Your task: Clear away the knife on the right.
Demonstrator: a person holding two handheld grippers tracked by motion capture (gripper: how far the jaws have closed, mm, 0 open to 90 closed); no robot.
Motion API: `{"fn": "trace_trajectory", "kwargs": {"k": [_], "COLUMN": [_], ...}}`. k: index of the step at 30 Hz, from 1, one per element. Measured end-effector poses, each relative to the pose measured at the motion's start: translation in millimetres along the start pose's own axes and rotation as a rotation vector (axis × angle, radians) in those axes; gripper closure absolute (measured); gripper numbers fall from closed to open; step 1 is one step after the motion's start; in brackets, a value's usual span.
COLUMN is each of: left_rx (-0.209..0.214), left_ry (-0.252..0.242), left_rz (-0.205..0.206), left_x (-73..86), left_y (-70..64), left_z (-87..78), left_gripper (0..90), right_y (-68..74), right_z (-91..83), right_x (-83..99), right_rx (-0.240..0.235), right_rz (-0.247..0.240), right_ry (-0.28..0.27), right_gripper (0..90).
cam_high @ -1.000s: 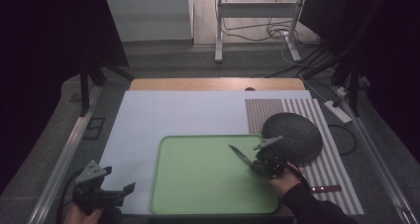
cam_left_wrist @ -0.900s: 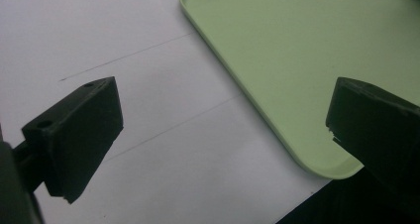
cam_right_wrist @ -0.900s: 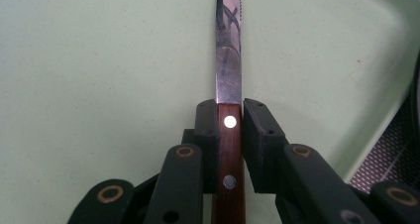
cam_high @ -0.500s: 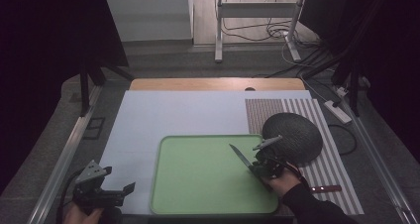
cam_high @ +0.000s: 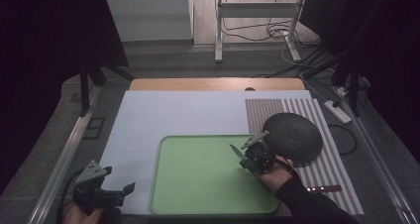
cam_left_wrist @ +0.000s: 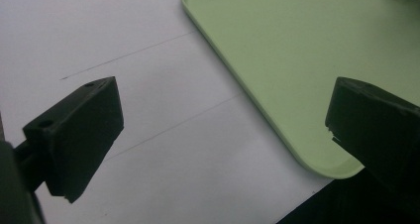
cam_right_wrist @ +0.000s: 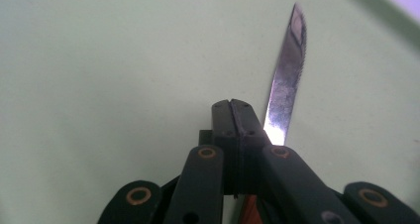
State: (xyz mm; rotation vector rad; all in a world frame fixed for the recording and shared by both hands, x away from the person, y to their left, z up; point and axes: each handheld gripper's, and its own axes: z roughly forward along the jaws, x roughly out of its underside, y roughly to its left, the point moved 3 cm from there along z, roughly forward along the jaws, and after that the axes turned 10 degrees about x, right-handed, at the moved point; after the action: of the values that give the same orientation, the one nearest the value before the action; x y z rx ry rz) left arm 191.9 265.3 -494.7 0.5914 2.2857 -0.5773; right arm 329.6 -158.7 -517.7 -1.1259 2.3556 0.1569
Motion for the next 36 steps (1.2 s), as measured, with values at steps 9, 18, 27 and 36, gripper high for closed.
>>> {"fn": "trace_trajectory", "kwargs": {"k": [9,18,27,36], "left_rx": [-0.003,-0.003,-0.004,-0.002], "left_ry": [0.002,0.001,0.000,-0.002], "left_rz": [0.003,0.001,0.001,-0.002], "left_x": [0.0,0.1,0.0,0.1], "left_y": [-0.6,-0.4,-0.4,-0.1], "left_z": [0.1,-0.3,-0.2,-0.4], "left_gripper": [2.1,2.1,2.2,2.2], "right_y": [-11.3,-25.9,-38.8,-47.7], "right_z": [13.3,8.0,2.1,-0.9], "right_x": [6.9,17.8,28.4,33.5], "right_rx": [0.006,0.024,0.033,0.050], "right_rz": [0.023,0.069,0.115,0.151], "right_ry": [0.055,0.072,0.087,0.102], "right_gripper": [89.5,89.5,89.4,89.2]}}
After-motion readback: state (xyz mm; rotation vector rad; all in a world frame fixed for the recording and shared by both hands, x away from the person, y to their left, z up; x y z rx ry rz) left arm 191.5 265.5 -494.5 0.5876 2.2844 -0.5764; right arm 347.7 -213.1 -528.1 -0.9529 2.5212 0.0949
